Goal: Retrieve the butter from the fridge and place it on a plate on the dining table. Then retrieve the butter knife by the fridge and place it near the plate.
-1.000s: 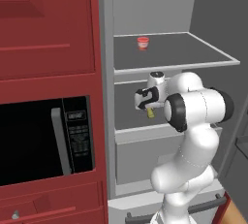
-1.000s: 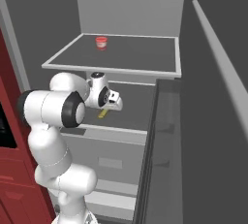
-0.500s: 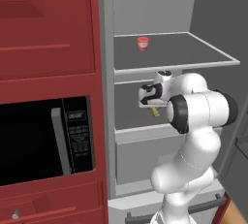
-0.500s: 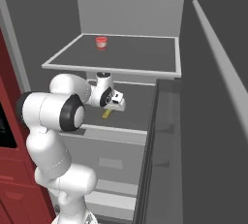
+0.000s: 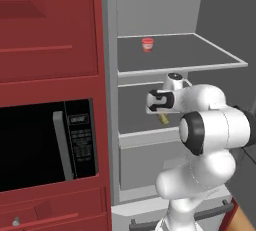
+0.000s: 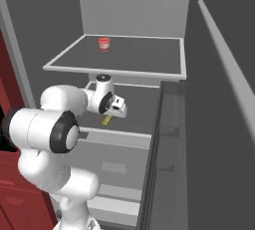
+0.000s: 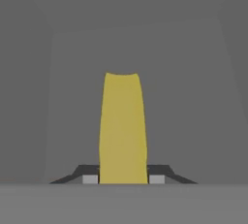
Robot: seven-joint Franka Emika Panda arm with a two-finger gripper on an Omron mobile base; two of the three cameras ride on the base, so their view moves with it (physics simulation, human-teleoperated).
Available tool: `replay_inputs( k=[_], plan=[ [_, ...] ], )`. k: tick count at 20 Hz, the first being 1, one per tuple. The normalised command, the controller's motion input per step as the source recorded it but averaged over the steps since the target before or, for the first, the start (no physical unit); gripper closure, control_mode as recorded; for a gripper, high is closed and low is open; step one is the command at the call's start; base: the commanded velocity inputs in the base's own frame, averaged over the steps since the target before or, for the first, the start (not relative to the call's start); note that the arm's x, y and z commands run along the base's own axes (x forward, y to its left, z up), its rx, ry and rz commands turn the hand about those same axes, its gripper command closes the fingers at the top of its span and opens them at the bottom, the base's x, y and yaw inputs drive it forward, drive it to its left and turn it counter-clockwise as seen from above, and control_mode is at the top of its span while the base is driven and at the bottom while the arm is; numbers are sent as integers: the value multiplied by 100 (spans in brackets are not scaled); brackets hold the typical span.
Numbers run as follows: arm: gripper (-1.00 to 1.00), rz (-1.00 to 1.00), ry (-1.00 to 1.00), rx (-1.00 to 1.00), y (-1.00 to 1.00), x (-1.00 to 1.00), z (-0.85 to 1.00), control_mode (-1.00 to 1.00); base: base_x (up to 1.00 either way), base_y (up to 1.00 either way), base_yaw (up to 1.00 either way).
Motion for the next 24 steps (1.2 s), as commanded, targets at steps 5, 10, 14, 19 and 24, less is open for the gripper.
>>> replay_inputs(
  k=[5, 10, 14, 19, 24],
  plan=[
    [100, 0, -3, 0, 10, -89, 27, -100, 0, 0, 0],
    [100, 0, 0, -1, 27, -76, 49, -100, 0, 0, 0],
    [100, 0, -2, 0, 8, -68, 98, -100, 0, 0, 0],
    [100, 0, 5, -2, 4, -73, 97, -100, 0, 0, 0],
    [100, 0, 4, -5, 6, -76, 94, -100, 0, 0, 0]
  ],
)
